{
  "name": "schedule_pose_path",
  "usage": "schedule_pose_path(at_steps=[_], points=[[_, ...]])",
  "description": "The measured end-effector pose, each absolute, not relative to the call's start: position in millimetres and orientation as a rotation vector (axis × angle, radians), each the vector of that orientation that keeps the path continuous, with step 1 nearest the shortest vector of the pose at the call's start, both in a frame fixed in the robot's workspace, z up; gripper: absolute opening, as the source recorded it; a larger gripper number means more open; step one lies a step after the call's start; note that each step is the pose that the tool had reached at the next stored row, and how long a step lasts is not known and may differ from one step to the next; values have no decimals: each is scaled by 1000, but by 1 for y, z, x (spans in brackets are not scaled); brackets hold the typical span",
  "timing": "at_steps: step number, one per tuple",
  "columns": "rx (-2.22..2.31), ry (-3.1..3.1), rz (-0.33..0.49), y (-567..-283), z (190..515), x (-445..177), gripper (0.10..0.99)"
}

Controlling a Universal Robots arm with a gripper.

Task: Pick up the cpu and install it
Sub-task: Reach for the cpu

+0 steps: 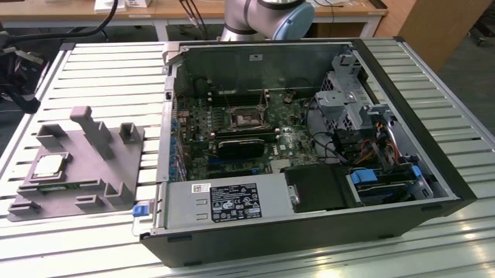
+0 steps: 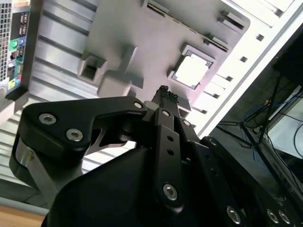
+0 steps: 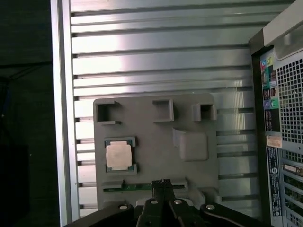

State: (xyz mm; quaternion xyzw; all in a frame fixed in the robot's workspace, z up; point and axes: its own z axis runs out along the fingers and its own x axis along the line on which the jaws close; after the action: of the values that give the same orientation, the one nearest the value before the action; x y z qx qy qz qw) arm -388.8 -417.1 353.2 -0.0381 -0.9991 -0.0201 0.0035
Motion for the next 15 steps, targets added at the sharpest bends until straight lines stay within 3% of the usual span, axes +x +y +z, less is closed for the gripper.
schedule_pose_path(at_steps=[15], points=[[-120, -3106, -61, -417, 347, -429, 106]])
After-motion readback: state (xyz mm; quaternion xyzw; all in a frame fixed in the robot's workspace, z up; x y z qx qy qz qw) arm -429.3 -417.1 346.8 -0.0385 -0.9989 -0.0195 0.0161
